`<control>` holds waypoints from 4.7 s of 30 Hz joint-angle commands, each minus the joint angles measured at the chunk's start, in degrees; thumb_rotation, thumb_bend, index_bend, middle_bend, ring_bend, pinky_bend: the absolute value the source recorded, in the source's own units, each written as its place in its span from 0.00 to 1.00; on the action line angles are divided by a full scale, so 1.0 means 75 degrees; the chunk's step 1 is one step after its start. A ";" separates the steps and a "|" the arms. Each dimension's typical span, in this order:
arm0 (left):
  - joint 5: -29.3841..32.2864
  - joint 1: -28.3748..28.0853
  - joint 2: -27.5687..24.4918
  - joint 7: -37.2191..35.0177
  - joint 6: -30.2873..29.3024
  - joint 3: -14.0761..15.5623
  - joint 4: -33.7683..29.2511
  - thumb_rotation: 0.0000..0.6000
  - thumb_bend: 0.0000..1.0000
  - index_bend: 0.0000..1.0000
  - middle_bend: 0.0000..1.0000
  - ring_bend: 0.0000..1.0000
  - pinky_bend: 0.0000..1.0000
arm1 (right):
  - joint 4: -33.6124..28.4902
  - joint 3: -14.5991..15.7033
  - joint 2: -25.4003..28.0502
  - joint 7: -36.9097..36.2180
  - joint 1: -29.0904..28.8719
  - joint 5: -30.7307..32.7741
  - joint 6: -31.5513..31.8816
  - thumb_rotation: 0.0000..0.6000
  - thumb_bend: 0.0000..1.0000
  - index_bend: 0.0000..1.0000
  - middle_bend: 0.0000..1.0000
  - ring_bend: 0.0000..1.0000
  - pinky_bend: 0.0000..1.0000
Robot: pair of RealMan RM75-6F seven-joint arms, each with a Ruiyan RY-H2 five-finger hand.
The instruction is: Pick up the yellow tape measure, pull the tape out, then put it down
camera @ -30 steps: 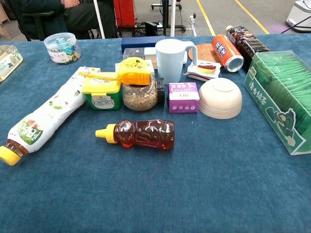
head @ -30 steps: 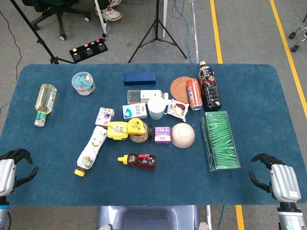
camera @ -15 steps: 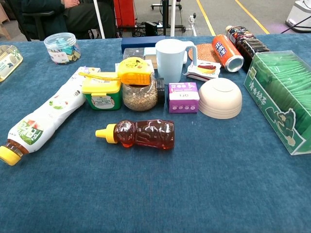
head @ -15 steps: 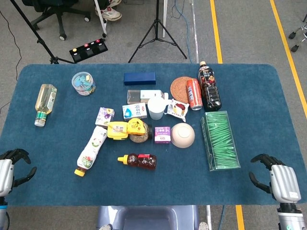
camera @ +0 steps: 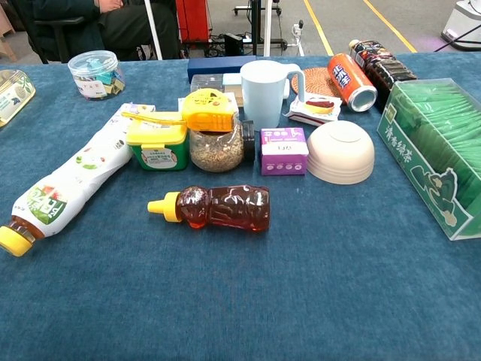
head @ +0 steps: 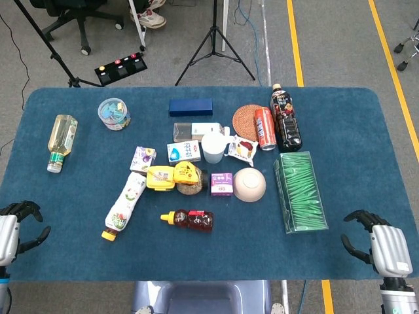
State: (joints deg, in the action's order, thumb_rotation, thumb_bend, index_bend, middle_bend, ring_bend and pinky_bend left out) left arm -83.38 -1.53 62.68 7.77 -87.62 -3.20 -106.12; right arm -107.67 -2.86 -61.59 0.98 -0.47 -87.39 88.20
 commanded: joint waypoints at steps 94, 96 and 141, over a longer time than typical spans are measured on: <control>0.6045 -0.8678 0.1777 0.3002 0.6207 -0.0764 0.1557 1.00 0.24 0.13 0.06 0.06 0.26 | 0.0325 -0.0102 0.0209 -0.0421 -0.0121 0.0423 -0.0359 1.00 0.33 0.41 0.39 0.40 0.44; 0.6092 -0.8737 0.1829 0.3013 0.6196 -0.0747 0.1608 1.00 0.24 0.13 0.06 0.06 0.26 | 0.0329 -0.0098 0.0215 -0.0429 -0.0116 0.0436 -0.0365 1.00 0.33 0.41 0.39 0.40 0.44; 0.6084 -0.9046 0.2641 0.2316 0.5742 -0.0566 0.2643 1.00 0.30 0.56 0.43 0.47 0.56 | 0.0149 -0.0164 0.0304 -0.0189 -0.0079 0.0617 -0.0327 1.00 0.33 0.41 0.39 0.40 0.43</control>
State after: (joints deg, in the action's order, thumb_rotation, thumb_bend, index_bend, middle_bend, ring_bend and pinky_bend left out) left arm -36.74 -69.79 82.51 25.79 -44.39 -7.20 -86.40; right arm -106.48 -4.04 -59.33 -0.49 -1.04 -82.73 85.70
